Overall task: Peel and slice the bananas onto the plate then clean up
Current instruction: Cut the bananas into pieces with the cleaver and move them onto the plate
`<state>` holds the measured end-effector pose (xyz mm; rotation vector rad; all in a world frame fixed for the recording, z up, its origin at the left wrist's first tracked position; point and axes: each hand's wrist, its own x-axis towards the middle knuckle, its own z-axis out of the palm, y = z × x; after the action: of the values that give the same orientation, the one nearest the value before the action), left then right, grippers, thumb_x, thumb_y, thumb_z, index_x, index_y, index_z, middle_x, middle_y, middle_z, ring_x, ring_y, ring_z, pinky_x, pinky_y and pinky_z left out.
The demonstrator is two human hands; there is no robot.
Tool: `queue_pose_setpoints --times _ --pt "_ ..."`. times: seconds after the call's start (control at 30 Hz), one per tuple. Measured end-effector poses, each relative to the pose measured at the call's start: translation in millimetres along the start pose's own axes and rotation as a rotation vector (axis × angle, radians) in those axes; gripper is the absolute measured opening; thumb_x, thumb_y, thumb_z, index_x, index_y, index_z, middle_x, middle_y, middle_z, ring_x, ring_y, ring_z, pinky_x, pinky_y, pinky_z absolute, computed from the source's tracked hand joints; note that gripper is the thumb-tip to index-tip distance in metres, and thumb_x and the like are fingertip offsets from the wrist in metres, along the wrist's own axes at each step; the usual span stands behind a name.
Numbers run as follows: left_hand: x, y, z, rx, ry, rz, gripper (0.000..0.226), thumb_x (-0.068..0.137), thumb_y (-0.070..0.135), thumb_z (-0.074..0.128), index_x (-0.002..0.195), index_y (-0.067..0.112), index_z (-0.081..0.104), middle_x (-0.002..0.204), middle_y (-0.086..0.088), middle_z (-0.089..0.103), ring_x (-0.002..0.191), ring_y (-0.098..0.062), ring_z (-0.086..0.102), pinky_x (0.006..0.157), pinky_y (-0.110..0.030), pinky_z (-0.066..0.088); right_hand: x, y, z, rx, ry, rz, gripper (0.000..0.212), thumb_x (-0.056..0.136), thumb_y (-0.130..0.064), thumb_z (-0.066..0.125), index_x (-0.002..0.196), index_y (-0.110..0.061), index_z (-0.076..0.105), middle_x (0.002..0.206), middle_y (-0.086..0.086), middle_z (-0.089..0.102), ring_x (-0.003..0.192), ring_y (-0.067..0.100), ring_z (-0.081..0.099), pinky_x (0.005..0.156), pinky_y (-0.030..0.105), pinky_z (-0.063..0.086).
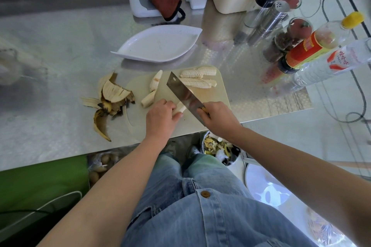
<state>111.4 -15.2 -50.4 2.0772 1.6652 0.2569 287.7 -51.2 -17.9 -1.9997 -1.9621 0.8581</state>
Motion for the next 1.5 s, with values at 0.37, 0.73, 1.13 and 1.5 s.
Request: queue_pose_setpoints --times 0.37,0.73,1.13,1.5 --pt "1 -1 1 -0.001 -0.010 0.007 0.028 0.081 0.033 0.075 0.097 0.010 0.069 0.089 -0.007 0.061 0.084 -0.025 0.056 0.066 -0.032 0.040 -6 4 11 -0.027 -0.067 0.064 0.038 0.097 -0.024 0.044 0.061 -0.017 0.036 0.056 -0.002 0.037 0.054 0.021 0.040 0.047 0.028 0.022" --pt "1 0 0 0.001 -0.010 -0.002 0.028 0.082 0.032 0.073 0.099 0.010 0.069 0.091 -0.008 0.061 0.088 -0.026 0.057 0.069 -0.035 0.042 -1 -1 -1 0.022 0.014 0.004 0.033 0.095 -0.020 0.048 0.065 -0.009 0.043 0.058 0.005 0.045 0.054 0.027 0.044 0.052 0.032 0.030" --pt "2 0 0 -0.008 -0.015 0.001 0.028 0.081 0.033 0.074 0.098 0.010 0.069 0.089 -0.007 0.061 0.084 -0.025 0.056 0.067 -0.034 0.042 -4 3 12 -0.034 -0.061 0.075 0.034 0.097 -0.024 0.044 0.067 -0.008 0.042 0.059 0.005 0.042 0.056 0.026 0.042 0.050 0.030 0.023" --pt "1 -1 0 0.014 -0.001 0.006 0.029 0.082 0.034 0.073 0.098 0.011 0.069 0.090 -0.007 0.061 0.085 -0.023 0.056 0.068 -0.030 0.038 -1 0 2 0.017 0.006 0.010 0.035 0.096 -0.021 0.046 0.065 -0.004 0.049 0.058 0.008 0.048 0.054 0.028 0.046 0.052 0.037 0.036"
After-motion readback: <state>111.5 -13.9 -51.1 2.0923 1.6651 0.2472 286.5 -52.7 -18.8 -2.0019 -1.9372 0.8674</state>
